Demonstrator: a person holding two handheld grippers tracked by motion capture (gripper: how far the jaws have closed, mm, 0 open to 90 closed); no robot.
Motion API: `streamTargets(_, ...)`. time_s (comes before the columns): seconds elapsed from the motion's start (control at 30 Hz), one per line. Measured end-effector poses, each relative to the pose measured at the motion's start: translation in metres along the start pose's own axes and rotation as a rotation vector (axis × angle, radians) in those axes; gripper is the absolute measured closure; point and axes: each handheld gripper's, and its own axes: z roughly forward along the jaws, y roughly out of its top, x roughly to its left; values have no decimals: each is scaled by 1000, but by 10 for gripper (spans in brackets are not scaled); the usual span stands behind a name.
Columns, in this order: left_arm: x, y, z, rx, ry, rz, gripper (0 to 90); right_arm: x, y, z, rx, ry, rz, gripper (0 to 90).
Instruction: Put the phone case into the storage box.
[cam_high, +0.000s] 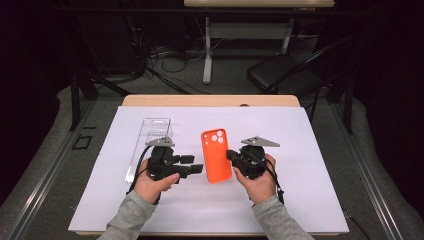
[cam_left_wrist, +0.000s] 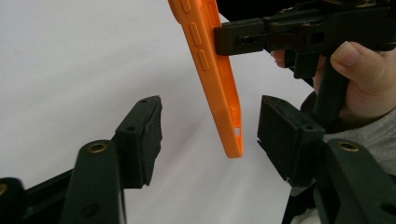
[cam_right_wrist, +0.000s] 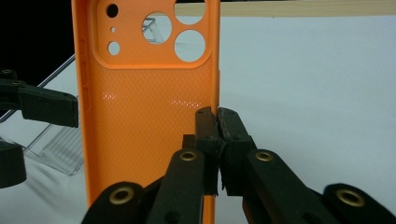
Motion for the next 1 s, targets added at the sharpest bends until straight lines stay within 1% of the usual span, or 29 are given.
streamTargets(0.07, 0, -1, 1, -7, 11, -10, 428, 1, 0, 0, 0, 4, -3, 877)
streamTargets(0.13, 1, -2, 2, 0, 7, -10, 431, 3, -1, 0, -1, 4, -5, 877)
streamTargets(0.17, 1, -3, 2, 0, 2, -12, 447, 3, -1, 0, -3, 5, -6, 877)
streamTargets(0.23, 1, -4, 4, 4, -7, -23, 455, 4, -1, 0, -2, 7, -9, 877)
streamTargets(0.37, -1, -5, 7, 11, -11, -34, 464, 5, -2, 0, -5, 10, -12, 877)
streamTargets(0.43, -1, -7, 6, -4, 10, -44, 464, 6, -2, 0, -2, 10, -11, 877)
streamTargets(0.5, -1, -8, 6, -29, 14, -60, 487, 8, -2, 1, 0, 11, -13, 877)
streamTargets(0.67, -2, -10, 6, -40, 17, -62, 534, 10, -4, 2, 6, 15, -24, 877)
streamTargets(0.8, -1, -11, 9, -26, 6, -77, 559, 12, -5, 2, 5, 18, -32, 877)
streamTargets(1.0, 1, -12, 12, 10, -25, -125, 607, 15, -5, 2, 2, 23, -38, 877)
